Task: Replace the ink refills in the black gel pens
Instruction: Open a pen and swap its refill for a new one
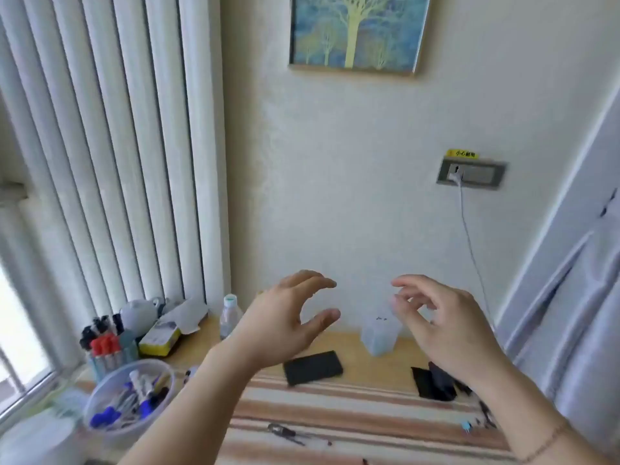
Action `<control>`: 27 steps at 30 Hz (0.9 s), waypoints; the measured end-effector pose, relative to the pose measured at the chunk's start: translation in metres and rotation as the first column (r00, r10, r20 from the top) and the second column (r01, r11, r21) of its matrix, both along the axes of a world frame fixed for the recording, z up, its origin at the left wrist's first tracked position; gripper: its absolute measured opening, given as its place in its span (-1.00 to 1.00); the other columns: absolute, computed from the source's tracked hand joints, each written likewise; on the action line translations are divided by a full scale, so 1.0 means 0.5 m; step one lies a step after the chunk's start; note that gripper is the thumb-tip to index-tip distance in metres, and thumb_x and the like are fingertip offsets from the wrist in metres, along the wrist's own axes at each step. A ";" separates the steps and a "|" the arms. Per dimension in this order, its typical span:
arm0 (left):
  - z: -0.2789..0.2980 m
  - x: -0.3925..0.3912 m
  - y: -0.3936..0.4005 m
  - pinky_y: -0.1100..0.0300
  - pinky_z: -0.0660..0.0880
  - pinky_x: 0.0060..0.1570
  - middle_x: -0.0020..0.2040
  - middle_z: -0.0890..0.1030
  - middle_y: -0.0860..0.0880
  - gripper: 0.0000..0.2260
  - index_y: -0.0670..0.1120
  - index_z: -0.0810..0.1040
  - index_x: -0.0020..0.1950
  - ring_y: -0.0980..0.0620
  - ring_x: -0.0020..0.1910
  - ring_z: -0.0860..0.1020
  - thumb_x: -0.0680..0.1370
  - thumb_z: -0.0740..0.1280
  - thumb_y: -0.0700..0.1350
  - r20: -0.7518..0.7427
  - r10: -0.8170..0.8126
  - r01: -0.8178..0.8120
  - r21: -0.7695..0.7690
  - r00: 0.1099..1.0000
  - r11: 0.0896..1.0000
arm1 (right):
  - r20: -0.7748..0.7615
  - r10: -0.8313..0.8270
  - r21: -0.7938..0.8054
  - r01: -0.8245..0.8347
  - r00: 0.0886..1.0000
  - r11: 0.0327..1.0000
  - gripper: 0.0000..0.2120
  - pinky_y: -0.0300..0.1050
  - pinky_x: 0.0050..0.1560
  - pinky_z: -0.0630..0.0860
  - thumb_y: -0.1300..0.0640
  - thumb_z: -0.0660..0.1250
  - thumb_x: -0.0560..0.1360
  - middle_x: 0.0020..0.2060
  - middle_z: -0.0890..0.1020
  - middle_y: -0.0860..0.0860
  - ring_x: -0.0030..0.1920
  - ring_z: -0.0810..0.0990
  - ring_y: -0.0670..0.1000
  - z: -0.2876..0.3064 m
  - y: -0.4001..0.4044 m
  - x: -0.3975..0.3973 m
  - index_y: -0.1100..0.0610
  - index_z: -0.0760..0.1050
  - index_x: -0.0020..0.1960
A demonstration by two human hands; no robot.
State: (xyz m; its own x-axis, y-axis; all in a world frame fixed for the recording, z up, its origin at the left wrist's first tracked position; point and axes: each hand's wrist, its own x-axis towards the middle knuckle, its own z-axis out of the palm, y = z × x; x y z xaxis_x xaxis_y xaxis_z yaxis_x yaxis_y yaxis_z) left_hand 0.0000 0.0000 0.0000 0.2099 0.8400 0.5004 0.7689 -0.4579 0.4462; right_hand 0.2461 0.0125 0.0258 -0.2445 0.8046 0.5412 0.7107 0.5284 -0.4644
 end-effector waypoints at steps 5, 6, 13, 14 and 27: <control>-0.283 -0.023 -0.029 0.10 0.52 0.08 0.23 0.56 0.13 -0.64 0.07 0.53 0.25 0.11 0.18 0.52 0.52 0.27 0.20 -0.159 -0.133 0.104 -0.182 0.978 0.978 | 0.111 0.091 -0.213 -0.066 0.990 0.975 -0.78 -0.28 -0.21 0.53 -0.20 0.27 0.46 -0.24 0.59 -0.37 -0.16 0.58 -0.29 -0.308 -0.008 -0.021 -0.17 0.57 0.02; -0.347 -0.026 -0.041 0.10 0.52 0.05 0.18 0.58 0.12 -0.66 0.06 0.55 0.22 0.10 0.15 0.53 0.52 0.29 0.18 -0.183 -0.180 0.140 -0.212 0.967 0.967 | 0.165 0.135 -0.259 -0.089 0.977 0.962 -0.83 -0.34 -0.25 0.47 -0.21 0.25 0.45 -0.25 0.57 -0.37 -0.14 0.55 -0.30 -0.376 -0.023 -0.027 -0.21 0.54 -0.03; -0.646 -0.034 -0.095 0.05 0.49 -0.16 -0.10 0.61 0.06 -0.90 -0.01 0.64 -0.10 0.00 -0.11 0.52 0.45 0.35 -0.13 -0.229 -0.246 0.194 -0.227 0.942 0.954 | 0.430 0.369 -0.295 -0.259 0.824 0.920 -0.72 -0.23 -0.21 0.33 -0.30 0.22 0.39 -0.17 0.44 -0.27 -0.13 0.29 -0.22 -0.726 -0.106 -0.076 -0.11 0.48 -0.21; -0.667 -0.037 -0.098 0.05 0.49 -0.17 -0.11 0.61 0.07 -0.89 -0.01 0.64 -0.10 0.00 -0.11 0.51 0.44 0.35 -0.15 -0.227 -0.232 0.189 -0.196 0.946 0.962 | 0.458 0.366 -0.278 -0.261 0.810 0.924 -0.70 -0.24 -0.21 0.31 -0.33 0.22 0.39 -0.15 0.42 -0.29 -0.11 0.27 -0.21 -0.749 -0.110 -0.080 -0.12 0.50 -0.19; -0.748 -0.041 -0.160 0.10 0.45 -0.07 -0.08 0.59 0.11 -0.85 0.00 0.63 -0.01 0.05 -0.05 0.46 0.48 0.33 -0.17 -0.121 -0.200 0.197 -0.039 0.972 0.980 | 0.533 0.240 -0.112 -0.214 0.811 0.971 -0.70 -0.25 -0.25 0.34 -0.34 0.18 0.42 -0.10 0.44 -0.32 -0.06 0.36 -0.21 -0.818 -0.149 -0.101 -0.19 0.55 -0.07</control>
